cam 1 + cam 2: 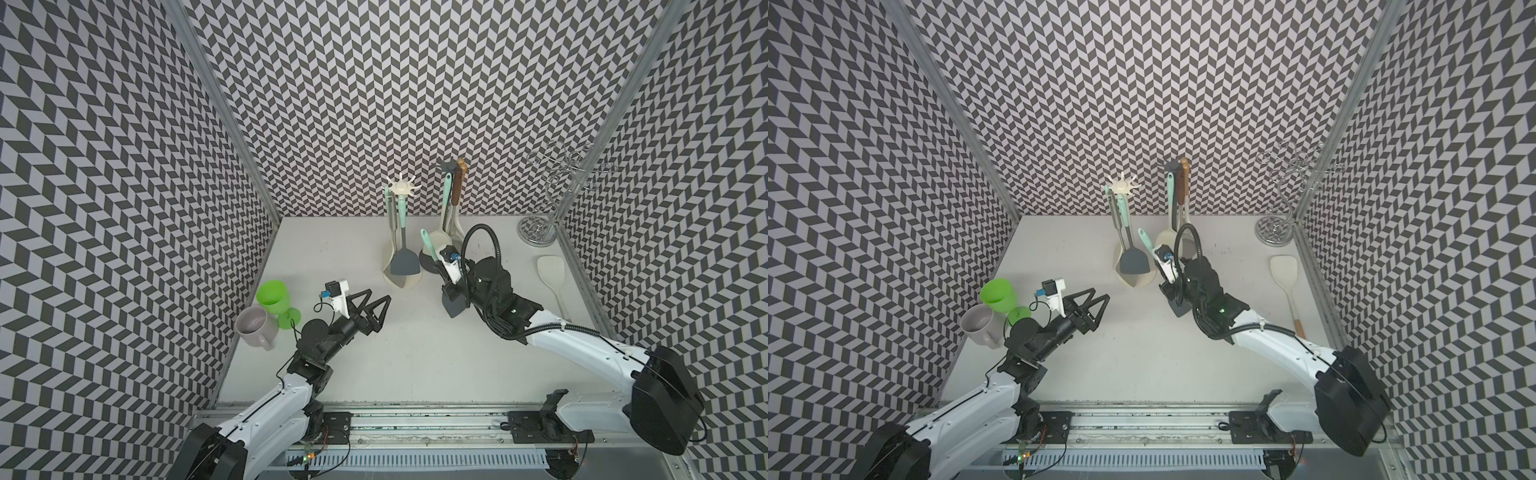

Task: Take the spatula off the kitchen utensil rack
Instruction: Place the spatula at the center of the board.

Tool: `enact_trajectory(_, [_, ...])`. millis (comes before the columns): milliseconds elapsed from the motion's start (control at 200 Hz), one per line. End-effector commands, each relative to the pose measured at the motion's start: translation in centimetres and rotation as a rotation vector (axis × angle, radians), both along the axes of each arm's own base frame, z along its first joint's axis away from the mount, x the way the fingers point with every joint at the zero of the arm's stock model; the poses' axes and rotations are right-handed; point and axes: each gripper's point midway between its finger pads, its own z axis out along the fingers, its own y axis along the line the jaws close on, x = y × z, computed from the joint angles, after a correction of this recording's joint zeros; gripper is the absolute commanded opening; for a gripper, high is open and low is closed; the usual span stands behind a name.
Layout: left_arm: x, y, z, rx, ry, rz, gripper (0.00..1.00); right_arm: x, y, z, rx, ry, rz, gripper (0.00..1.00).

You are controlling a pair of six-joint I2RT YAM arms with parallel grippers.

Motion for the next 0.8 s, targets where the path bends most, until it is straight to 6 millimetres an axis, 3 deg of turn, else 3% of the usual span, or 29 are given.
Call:
enact_trajectory(0, [-0.8, -0.9, 2.8, -0.008, -0.103, -0.042, 0.99, -0.5, 0.7, -1.8, -0.111, -0.015, 0.010, 0.00])
enact_trajectory(180, [-0.7, -1.3, 2.5, -0.003, -0.089, -0.054, 0.99, -2.3, 3.3, -2.8, -0.191, -0.013, 0.071, 0.00])
enact_trajectory(341, [-0.5, -1.9, 2.3, -0.014, -0.064, -0.091, 0.99, -5.1, 6.2, -3.2, -0.229, -0.041, 0.176, 0.00])
enact_trajectory(481, [-0.3, -2.8, 1.6, -0.026, -0.035, -0.149, 0.98, -6.6, 7.5, -3.4, -0.235, -0.049, 0.222, 0.00])
enact_trajectory(796, [0.0, -3.7, 0.9, -0.055, 0.011, -0.234, 0.74, -7.1, 8.9, -3.9, -0.247, -0.048, 0.245, 0.00])
